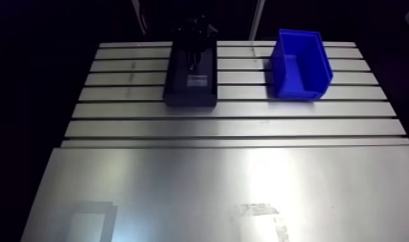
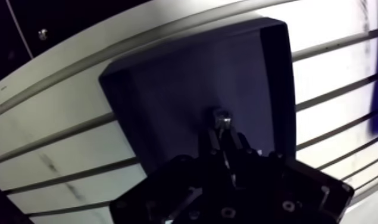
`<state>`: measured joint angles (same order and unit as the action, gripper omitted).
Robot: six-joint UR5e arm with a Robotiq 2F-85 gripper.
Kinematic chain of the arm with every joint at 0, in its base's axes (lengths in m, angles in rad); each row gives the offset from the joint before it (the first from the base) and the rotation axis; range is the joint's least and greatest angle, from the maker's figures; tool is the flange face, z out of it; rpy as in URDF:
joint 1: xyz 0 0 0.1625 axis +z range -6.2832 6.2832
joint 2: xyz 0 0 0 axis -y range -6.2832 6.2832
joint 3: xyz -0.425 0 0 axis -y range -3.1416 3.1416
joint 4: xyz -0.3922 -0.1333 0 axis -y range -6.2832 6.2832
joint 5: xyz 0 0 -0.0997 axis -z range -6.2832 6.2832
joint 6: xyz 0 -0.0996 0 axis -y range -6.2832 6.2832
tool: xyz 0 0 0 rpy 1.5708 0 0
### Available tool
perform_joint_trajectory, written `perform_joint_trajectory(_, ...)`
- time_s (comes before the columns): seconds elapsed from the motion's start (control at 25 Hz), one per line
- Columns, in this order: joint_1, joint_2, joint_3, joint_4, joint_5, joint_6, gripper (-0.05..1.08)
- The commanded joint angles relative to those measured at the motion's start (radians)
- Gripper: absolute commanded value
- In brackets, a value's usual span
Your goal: Pick up the M10 bolt from the tray and put it into the blue bin.
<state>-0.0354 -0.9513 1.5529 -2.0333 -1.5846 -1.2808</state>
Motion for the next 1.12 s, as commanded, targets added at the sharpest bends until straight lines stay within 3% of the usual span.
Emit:
perform_joint_trajectory(0.04,-0.001,-0.028,0.02,0.008,-0.008,-0.005,0.92)
perform_joint_trajectory(0.4,0.002,-0.148,0.062,0.06,-0.011,-0.088,1.03)
perform_joint_trajectory(0.76,0.008,-0.324,0.108,0.129,-0.011,-0.229,1.05)
perform_joint_trajectory(1.12,0.005,-0.386,0.135,0.156,-0.011,-0.432,1.04)
